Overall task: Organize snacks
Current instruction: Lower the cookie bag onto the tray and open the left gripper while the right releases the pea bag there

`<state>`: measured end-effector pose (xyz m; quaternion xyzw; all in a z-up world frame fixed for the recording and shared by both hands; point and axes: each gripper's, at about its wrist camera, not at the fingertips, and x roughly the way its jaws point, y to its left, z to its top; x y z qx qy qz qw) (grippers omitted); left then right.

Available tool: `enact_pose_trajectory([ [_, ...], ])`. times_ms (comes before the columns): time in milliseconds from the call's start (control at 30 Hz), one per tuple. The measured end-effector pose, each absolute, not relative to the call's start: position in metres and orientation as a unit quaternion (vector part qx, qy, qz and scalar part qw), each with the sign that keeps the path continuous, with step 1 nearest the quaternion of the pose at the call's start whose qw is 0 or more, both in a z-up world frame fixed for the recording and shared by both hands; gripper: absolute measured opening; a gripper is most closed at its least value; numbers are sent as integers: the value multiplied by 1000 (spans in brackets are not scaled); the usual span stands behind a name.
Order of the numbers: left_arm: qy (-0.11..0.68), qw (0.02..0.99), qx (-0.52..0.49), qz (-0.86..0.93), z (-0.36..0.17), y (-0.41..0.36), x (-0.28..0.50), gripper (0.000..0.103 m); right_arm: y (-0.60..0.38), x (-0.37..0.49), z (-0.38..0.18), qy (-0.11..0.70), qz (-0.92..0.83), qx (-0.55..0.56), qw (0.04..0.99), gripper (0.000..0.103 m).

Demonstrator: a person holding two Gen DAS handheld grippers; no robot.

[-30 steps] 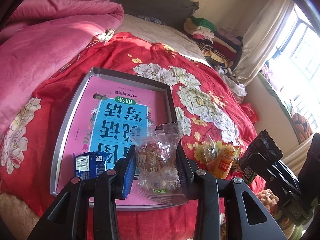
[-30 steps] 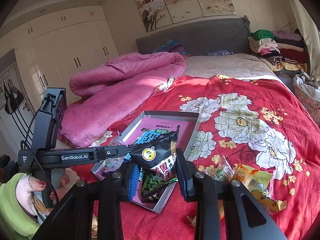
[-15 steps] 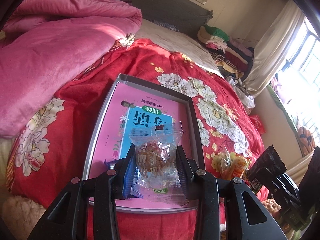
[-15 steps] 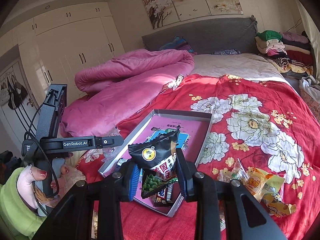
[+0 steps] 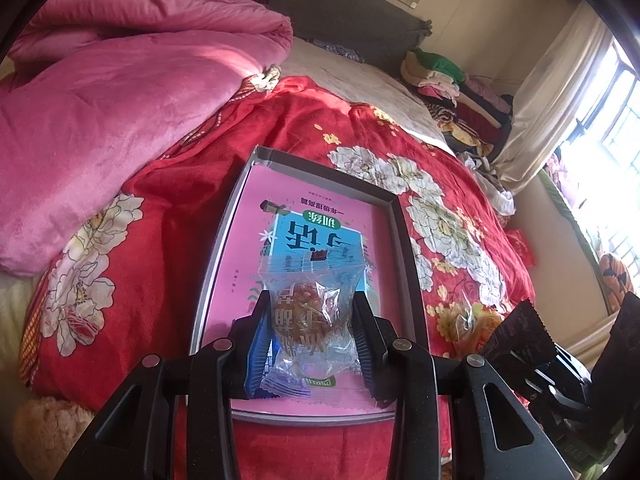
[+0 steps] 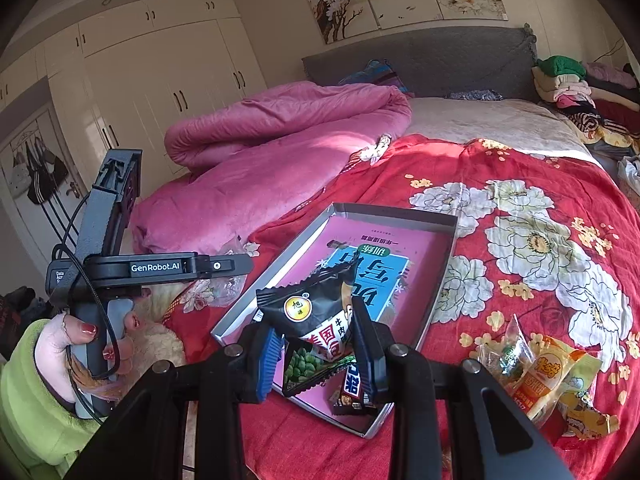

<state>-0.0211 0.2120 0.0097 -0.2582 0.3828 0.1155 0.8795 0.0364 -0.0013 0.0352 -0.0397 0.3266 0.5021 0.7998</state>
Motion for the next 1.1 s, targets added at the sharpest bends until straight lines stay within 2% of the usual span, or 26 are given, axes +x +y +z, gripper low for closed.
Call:
enact_pose_trajectory([
  [533, 439, 866, -225, 80, -29, 187, 2, 39, 30, 32, 1, 359, 514, -80, 775, 34],
  [1100, 463, 862, -191, 75, -50, 175, 14, 40, 47, 39, -24, 378, 504, -110, 769, 34],
])
